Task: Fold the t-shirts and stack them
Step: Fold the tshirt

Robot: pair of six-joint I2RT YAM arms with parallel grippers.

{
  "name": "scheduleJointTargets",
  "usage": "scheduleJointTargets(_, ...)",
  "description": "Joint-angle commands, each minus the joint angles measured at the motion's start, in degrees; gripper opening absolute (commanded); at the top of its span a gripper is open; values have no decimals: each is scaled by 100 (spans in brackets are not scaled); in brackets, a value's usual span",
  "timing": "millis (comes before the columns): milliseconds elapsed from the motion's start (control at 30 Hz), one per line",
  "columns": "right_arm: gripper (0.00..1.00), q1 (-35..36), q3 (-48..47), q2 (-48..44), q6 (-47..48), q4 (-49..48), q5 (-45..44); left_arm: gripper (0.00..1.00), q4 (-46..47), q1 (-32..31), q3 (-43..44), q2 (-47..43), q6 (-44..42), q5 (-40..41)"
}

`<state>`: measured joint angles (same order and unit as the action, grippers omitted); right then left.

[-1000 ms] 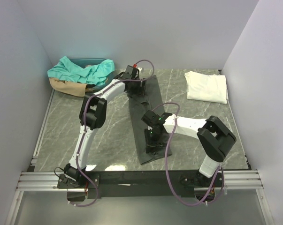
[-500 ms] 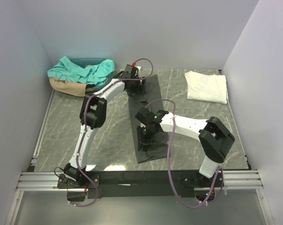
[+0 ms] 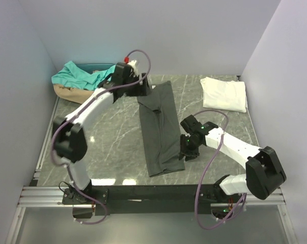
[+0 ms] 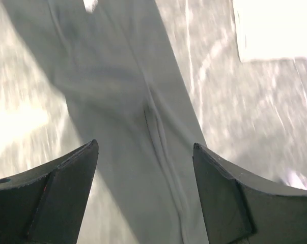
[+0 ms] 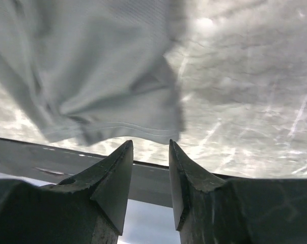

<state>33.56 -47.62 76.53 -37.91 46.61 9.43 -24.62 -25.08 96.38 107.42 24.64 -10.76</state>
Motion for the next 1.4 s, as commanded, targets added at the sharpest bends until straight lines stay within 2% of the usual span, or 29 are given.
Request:
scheduleJointTargets(0,42,-25,147,-130,407,-72,67,81,-359,-269,-1267,-720,576,-66)
scheduleJointTargets(33,42,-34,217,-112,416,-204,102,80,-377,-348,-1880,-1035,646,-92)
scheduleJointTargets(133,43,-34,384,-51,390,-406,147,80,-464,-769,-2883,-1590,1006,-171)
scheduleJointTargets(300,44,-43,639,46,416,-661,278,81,-543,-1419,-3870,-2075,1630,-531)
scheduleJointTargets(400,45,-43,727,64,434,-767,358,81,-579,-1789,-4100,-2137,1911,-637)
scheduleJointTargets(667,46,-16,824,230,425,-987,419,81,-271,-2246,-4408,-2102,2430,-1085)
scheduleJointTargets(867,46,45,815,301,381,-1066,428,81,-614,-2633,-4312,-1856,2808,-972)
scheduleJointTargets(1000,45,107,877,318,355,-1128,481,81,-1010,-2704,-4223,-1829,2870,-559)
scheduleJointTargets(1367,45,265,947,345,249,-1216,481,75,-658,-2800,-4285,-1276,2704,-751)
